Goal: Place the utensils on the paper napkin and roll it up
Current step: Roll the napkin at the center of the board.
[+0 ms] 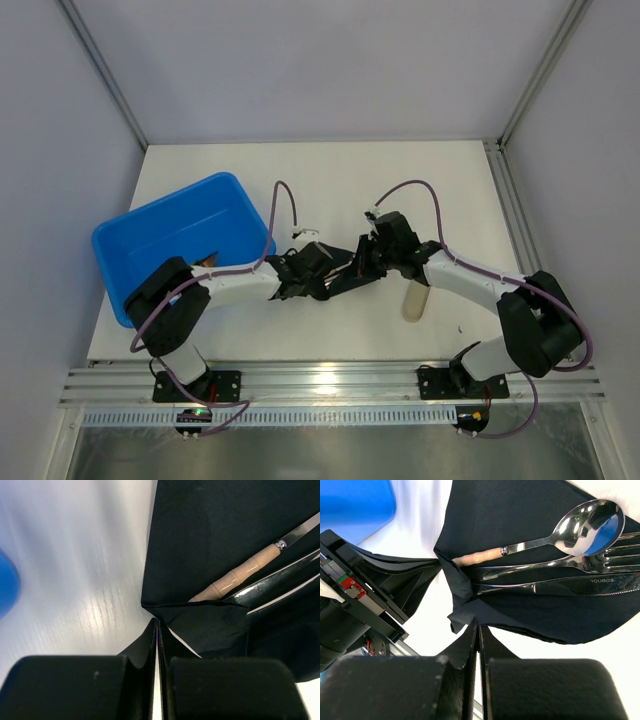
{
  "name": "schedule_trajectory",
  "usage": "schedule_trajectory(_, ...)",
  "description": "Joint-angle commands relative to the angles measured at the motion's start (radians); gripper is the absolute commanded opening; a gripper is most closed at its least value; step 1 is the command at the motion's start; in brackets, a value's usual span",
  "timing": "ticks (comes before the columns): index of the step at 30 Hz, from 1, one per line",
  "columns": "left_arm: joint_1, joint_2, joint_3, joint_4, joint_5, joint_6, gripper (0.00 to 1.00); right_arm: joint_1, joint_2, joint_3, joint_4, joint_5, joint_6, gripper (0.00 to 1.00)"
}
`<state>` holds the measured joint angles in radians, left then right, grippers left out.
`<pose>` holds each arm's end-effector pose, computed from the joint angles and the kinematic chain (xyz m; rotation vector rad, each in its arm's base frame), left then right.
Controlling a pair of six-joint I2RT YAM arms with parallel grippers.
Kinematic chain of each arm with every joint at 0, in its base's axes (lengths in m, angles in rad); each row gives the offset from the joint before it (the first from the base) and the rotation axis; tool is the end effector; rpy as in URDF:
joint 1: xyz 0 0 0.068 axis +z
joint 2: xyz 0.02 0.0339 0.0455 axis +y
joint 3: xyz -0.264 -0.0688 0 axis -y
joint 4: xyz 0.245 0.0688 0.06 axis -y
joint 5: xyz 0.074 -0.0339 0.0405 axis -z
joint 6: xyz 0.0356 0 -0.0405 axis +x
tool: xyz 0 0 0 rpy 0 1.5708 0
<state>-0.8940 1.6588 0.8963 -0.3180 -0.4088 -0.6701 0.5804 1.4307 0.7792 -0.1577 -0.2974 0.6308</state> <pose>0.2065 -0.2344 0.1565 0.1512 2.5111 -0.0735 0.2359 0.1671 0.1959 -0.0881 2.5371 0.8896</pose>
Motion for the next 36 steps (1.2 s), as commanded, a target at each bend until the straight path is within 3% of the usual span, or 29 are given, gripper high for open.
schedule_trajectory(1, 0.004, 0.015, 0.049, 0.045, -0.015, 0.026, 0.0, -0.001, -0.036, 0.002, 0.029, -0.002, 0.003, 0.04)
schedule_trajectory(21, 0.006, 0.027, 0.072, 0.108, 0.019, 0.044, 0.0, -0.001, -0.02, 0.02, 0.023, 0.011, -0.002, 0.04)
schedule_trajectory(36, 0.006, 0.044, 0.064, 0.145, 0.038, 0.046, 0.0, -0.001, 0.082, 0.149, 0.02, 0.014, -0.006, 0.04)
